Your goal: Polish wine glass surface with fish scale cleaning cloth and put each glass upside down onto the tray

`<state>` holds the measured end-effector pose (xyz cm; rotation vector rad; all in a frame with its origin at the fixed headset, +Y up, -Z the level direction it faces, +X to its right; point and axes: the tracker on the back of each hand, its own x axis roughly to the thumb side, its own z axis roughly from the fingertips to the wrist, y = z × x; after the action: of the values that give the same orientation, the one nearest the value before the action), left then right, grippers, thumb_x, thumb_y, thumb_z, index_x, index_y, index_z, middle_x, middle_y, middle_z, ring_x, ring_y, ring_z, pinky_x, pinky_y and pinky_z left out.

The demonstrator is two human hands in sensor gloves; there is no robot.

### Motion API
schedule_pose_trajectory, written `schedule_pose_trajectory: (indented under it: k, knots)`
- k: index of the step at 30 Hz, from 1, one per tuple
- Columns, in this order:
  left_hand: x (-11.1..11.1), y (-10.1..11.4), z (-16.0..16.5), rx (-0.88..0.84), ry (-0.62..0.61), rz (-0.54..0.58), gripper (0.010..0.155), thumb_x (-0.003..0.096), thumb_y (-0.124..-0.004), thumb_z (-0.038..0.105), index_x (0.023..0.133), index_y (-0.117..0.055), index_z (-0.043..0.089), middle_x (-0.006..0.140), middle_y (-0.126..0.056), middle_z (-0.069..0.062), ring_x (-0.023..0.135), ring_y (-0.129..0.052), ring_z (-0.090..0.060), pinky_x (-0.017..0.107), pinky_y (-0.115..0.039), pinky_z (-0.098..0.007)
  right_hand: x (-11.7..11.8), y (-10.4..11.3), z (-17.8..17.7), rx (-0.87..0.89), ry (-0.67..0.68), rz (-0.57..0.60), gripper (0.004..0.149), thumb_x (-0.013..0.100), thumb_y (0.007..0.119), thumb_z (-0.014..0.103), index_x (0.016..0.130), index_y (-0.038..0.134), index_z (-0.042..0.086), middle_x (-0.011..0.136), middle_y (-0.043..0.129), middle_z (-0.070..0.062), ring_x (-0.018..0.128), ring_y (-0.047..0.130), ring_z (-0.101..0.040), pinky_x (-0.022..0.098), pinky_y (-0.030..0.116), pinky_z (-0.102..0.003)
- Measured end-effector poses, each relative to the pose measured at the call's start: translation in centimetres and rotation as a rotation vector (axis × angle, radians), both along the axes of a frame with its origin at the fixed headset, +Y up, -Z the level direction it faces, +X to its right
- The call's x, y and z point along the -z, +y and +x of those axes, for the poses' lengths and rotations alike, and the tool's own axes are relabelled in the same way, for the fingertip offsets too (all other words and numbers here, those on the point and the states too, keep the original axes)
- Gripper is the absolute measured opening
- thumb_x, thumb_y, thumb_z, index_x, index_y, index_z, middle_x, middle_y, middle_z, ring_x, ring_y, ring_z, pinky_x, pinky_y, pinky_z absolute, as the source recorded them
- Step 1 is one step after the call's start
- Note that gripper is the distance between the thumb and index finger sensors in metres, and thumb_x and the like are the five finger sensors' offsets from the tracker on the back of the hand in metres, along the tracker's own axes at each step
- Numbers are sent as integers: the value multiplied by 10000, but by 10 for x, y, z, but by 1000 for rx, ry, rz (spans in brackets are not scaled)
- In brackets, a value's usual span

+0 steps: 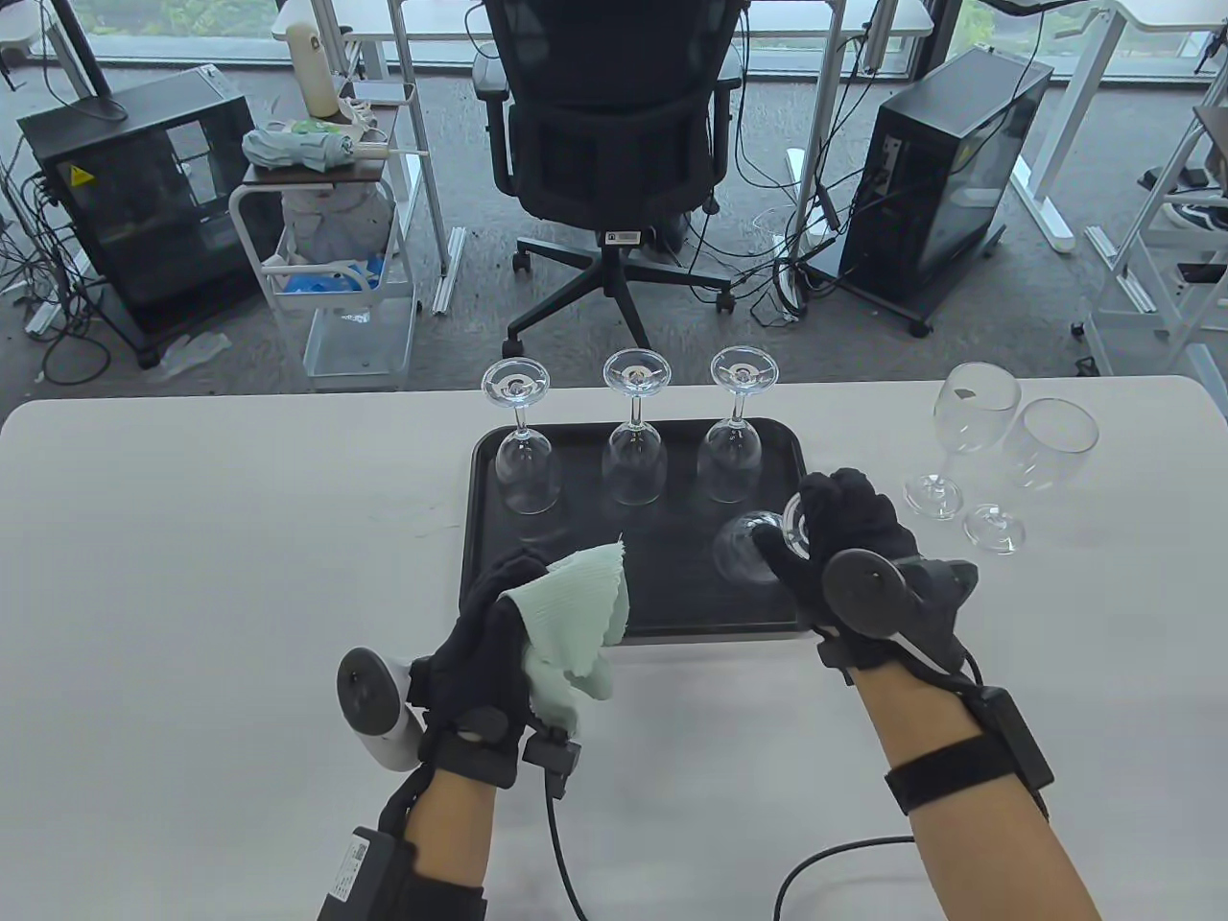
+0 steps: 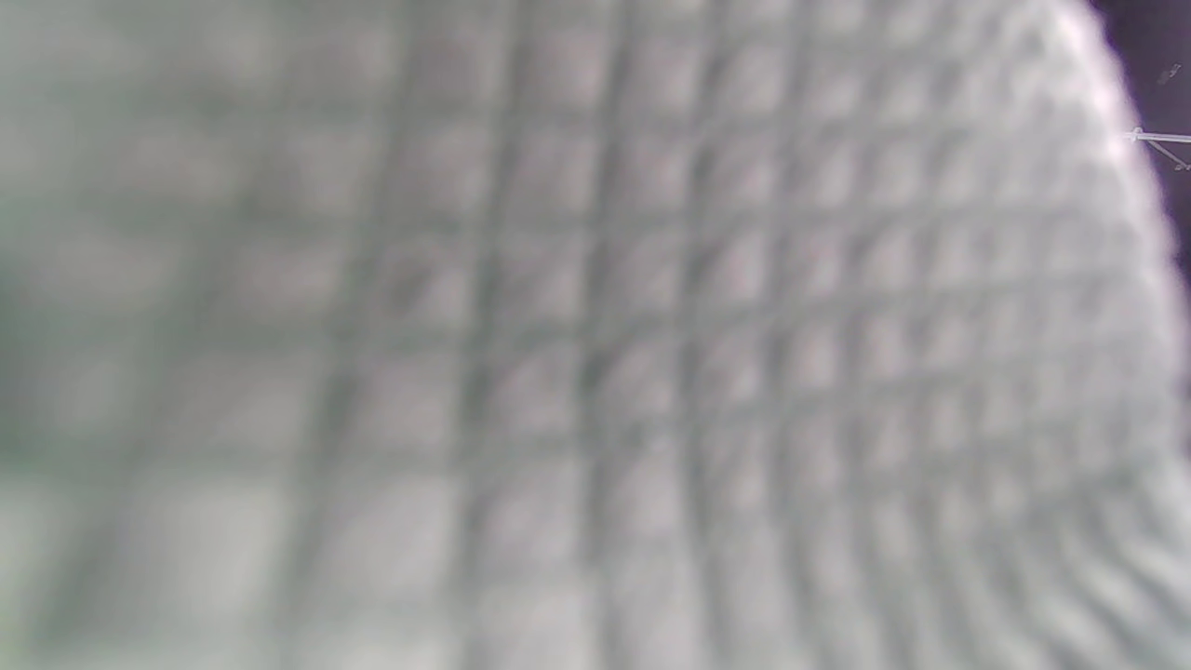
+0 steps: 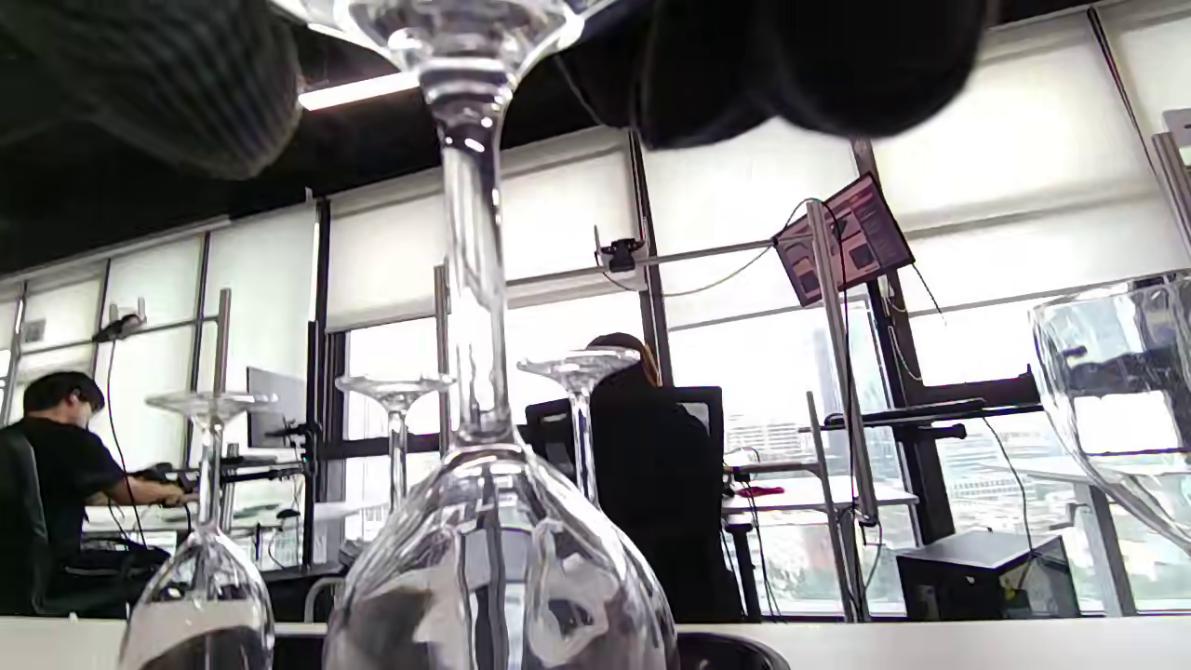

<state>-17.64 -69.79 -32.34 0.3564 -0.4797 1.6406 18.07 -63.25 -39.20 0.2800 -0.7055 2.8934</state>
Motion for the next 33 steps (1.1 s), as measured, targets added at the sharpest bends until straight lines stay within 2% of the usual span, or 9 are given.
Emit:
schedule_pose_trajectory:
  k: [7,11,16,18,21,22,26,29,33]
  knots:
    - [-1,2,-2,-21,2,7,500,578,-631,569,999,-699,307,1132,-627,-3,1018,-661,-356,621,-761,-629,35,-8,-21,-45,-42,-86,710,484,828,682,974,511,278,1008,611,-182,647,833,-322,413,825,-429]
    - [-1,1,-4,-28,4,6,500,578,-631,571,999,-698,308,1131,-629,-1,1018,-663,-355,622,-760,-629,49,-9,-25,-46,-61,-148,729,477,814,693,1029,549,296,1126,495,-177,906,707,-439,580,752,-551]
    - [-1,2,-4,-33,2,13,506,578,-631,571,1010,-690,314,1133,-635,3,1019,-666,-356,623,-759,-631,49,-15,-13,-9,-25,-188,776,458,787,729,1079,496,366,1174,387,-141,1013,567,-453,650,678,-601]
    - [-1,2,-4,-36,-2,14,507,579,-629,569,1013,-687,312,1133,-635,0,1019,-666,-357,623,-758,-632,44,-12,2,55,-37,-142,833,455,754,760,1096,390,374,1176,368,-131,1023,563,-428,662,675,-590]
    - [-2,4,-5,-39,1,19,509,580,-626,566,1017,-683,312,1133,-638,3,1020,-667,-356,625,-757,-633,37,-11,45,307,-97,-115,908,457,760,752,1099,258,352,1178,311,-114,1041,508,-414,681,637,-599]
    - [-2,4,-6,-40,4,18,510,580,-625,565,1019,-681,311,1134,-638,3,1020,-666,-357,625,-756,-634,35,-17,72,434,-171,-108,929,459,760,749,1095,229,329,1174,296,-119,1041,490,-417,685,626,-600]
    - [-2,2,-8,-45,21,10,512,583,-615,551,1018,-683,290,1129,-647,4,1018,-666,-359,629,-751,-635,22,-66,151,827,-439,-228,1008,468,801,711,1078,141,255,1158,233,-155,1033,409,-455,694,559,-628]
    - [-1,1,-8,-45,28,9,510,583,-608,536,1004,-702,263,1118,-666,-4,1013,-673,-362,629,-748,-638,12,-106,190,858,-599,-384,1044,473,811,704,1072,111,214,1149,221,-187,1017,394,-487,680,551,-645]
    - [-1,1,-11,-51,34,4,510,584,-606,529,1000,-709,252,1115,-670,-9,1013,-674,-363,634,-742,-641,17,-128,217,1014,-619,-403,1029,468,845,665,1079,144,224,1156,234,-171,1021,365,-496,686,511,-665]
